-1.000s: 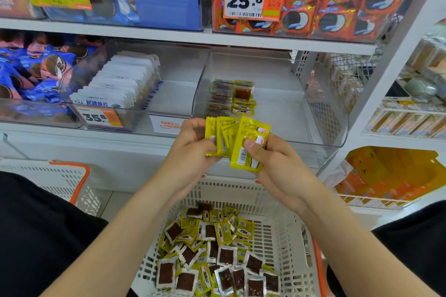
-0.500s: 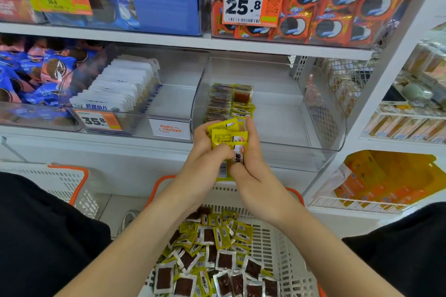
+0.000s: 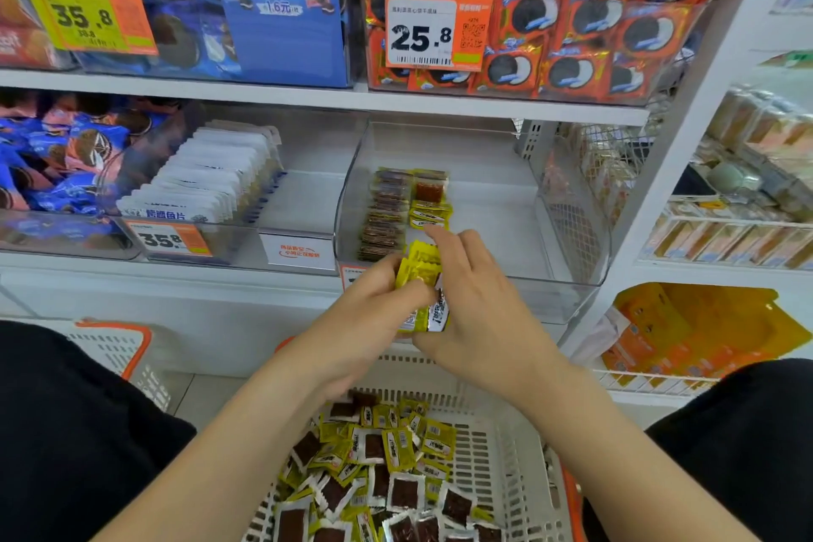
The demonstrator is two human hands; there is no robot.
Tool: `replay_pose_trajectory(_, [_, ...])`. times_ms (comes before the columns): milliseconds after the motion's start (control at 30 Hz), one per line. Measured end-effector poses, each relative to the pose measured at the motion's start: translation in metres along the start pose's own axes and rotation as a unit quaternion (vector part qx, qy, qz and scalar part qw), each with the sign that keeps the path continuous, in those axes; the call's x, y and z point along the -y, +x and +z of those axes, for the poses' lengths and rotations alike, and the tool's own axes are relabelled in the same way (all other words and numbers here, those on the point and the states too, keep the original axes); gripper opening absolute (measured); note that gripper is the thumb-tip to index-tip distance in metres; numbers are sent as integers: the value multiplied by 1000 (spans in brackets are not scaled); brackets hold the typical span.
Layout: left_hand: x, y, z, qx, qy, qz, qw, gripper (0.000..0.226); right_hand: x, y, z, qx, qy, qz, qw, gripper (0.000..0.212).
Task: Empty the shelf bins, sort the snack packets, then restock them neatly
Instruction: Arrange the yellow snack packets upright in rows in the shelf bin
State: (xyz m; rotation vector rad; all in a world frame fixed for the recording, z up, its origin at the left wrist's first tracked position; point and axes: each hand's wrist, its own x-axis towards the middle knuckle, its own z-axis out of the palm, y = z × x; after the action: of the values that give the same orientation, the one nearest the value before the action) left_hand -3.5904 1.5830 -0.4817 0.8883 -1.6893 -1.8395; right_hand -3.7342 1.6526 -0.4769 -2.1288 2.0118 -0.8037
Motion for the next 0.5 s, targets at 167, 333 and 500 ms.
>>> replay_pose_trajectory(167, [-26,9,-7,-15,-72,-15,997,23,-17,6,-31,74,31,-88,993,126])
replay_pose_trajectory(333, [-46,31,-10,38,-105,-26,993,27,-36,28,-33,21,-63,-136,989,92])
replay_pose_trajectory(500, [-68,65,-17,131,-131,-73,980,31,-66,55,-53,11,-119,-191,974,69])
